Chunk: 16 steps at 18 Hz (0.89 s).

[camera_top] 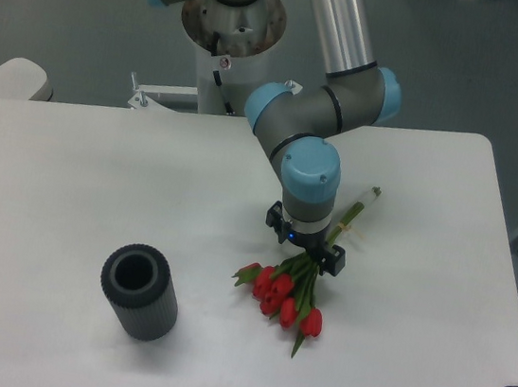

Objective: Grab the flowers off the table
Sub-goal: 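Lower the gripper onto the tulip stems and close it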

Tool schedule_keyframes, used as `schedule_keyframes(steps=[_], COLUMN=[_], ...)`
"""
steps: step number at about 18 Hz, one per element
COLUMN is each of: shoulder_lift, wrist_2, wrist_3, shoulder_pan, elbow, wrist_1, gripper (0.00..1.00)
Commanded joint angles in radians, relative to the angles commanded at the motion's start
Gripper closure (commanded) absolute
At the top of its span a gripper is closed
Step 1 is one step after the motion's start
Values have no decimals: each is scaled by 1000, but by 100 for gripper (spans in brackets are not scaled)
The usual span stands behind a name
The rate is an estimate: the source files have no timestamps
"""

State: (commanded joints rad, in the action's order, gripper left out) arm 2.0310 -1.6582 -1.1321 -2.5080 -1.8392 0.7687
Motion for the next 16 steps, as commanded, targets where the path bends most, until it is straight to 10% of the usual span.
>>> schedule_keyframes(steps=[16], shoulder_lift=[25], wrist_2=[-2], wrist_3=[9], shoulder_pan=[6], elbow=[-5], wrist_1=[-14], gripper=[0])
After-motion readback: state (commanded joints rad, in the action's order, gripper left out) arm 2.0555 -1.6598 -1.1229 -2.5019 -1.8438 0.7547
